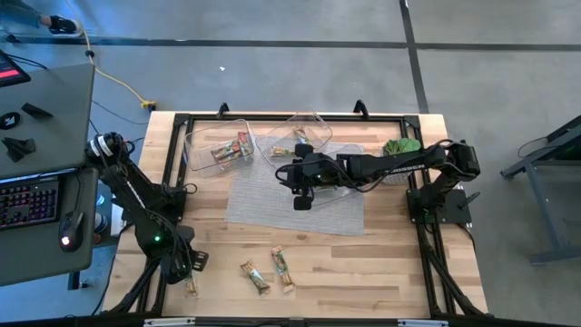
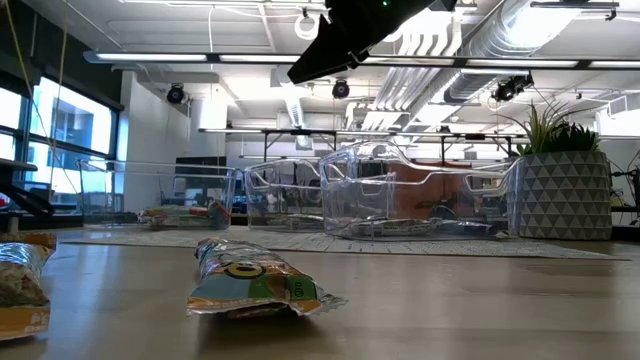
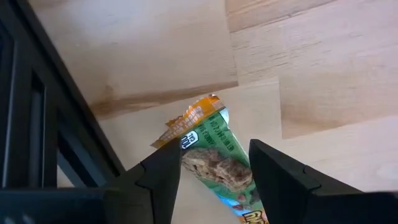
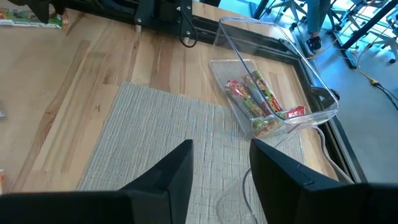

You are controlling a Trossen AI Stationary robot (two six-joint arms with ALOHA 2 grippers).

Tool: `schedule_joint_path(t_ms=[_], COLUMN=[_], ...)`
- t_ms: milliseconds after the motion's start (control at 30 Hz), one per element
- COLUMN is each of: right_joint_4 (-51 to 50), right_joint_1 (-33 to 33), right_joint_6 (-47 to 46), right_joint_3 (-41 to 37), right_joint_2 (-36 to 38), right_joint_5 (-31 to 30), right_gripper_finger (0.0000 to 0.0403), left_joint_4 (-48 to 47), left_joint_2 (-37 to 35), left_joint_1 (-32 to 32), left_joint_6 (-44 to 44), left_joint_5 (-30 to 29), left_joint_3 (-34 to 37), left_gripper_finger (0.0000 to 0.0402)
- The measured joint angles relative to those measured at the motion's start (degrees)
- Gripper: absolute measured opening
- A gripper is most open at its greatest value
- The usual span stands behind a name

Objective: Pick and place Granola Bars by type
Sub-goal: Put the orange granola bar into the middle transparent bin

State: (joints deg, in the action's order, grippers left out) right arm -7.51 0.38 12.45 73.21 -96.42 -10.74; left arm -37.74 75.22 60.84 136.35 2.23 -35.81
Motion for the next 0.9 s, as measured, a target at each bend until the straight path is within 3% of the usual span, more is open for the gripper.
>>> schedule_joint_path(t_ms=[300,433,667,800,900], right_joint_4=[0.0,0.0,0.4,1.0,1.5], right_joint_1=[0.0,0.0,0.0,0.0,0.0], right_joint_6=[0.0,0.0,0.0,0.0,0.0], right_joint_3=[0.0,0.0,0.0,0.0,0.0], right_joint_2=[0.0,0.0,0.0,0.0,0.0], right_joint_5=[0.0,0.0,0.8,0.8,0.8], right_gripper_finger=[0.0140,0.0140,0.0140,0.0140,0.0140], left_joint_4=[-0.9,-0.3,-2.5,-4.4,-4.0], left_joint_2=[0.0,0.1,0.0,-0.1,-0.3], left_joint_1=[0.1,-0.3,-0.3,-2.8,-6.0], left_joint_6=[-3.7,-3.5,-11.1,-15.0,-21.5], left_joint_5=[-6.6,-13.7,-30.8,-31.4,-26.7], left_joint_3=[0.0,-0.1,-0.1,-0.1,-0.1], left_gripper_finger=[0.0182,0.0182,0.0182,0.0182,0.0182])
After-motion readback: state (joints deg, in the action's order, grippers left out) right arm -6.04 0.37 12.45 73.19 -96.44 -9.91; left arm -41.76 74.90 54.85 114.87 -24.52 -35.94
